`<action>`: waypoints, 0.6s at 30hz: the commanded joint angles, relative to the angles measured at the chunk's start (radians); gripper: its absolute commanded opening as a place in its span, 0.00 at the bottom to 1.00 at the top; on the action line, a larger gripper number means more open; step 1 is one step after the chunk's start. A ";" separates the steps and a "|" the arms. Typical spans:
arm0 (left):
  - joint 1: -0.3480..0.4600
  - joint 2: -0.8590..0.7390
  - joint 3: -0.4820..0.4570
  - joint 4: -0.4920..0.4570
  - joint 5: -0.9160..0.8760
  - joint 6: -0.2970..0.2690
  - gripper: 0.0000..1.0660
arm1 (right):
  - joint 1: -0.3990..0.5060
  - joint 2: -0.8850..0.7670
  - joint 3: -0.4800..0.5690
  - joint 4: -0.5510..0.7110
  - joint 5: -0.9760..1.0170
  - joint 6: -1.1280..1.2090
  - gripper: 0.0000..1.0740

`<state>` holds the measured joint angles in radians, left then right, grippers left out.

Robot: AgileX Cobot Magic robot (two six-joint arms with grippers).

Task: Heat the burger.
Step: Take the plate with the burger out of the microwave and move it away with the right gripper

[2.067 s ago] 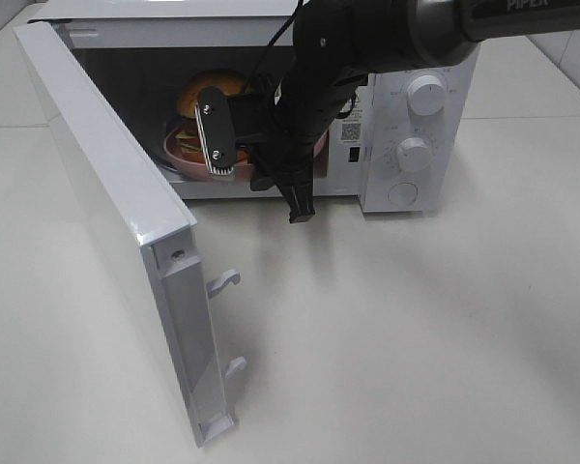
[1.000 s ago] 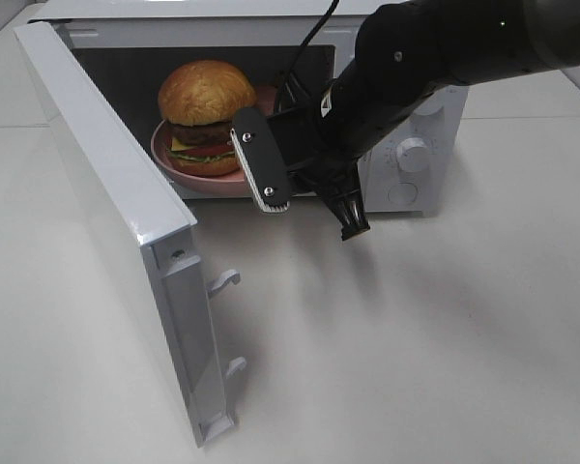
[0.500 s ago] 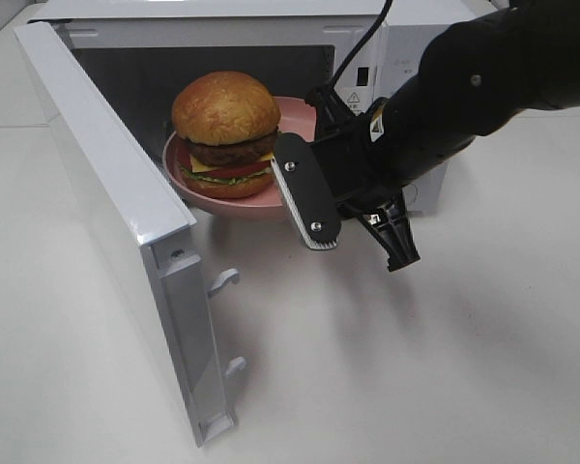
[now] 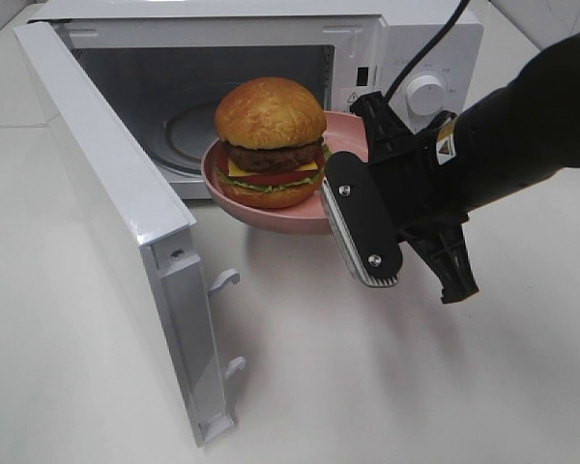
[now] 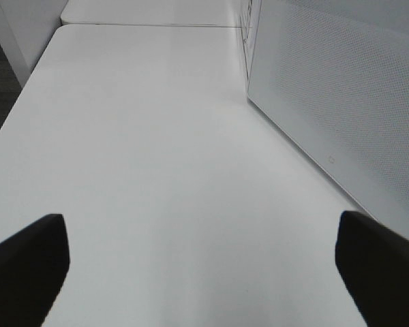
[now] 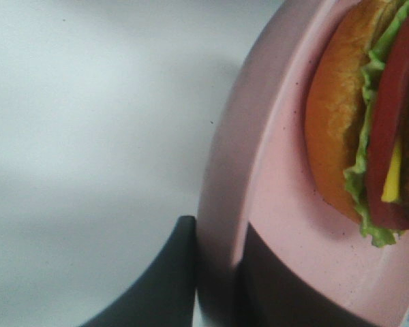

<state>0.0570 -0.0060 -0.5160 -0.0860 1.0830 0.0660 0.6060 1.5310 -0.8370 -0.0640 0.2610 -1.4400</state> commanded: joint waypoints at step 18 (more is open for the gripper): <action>0.003 -0.001 0.001 -0.002 -0.014 -0.004 0.92 | -0.013 -0.342 0.233 -0.033 -0.059 0.097 0.01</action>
<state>0.0570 -0.0060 -0.5160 -0.0860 1.0830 0.0660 0.5960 1.2120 -0.5980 -0.0890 0.2650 -1.3600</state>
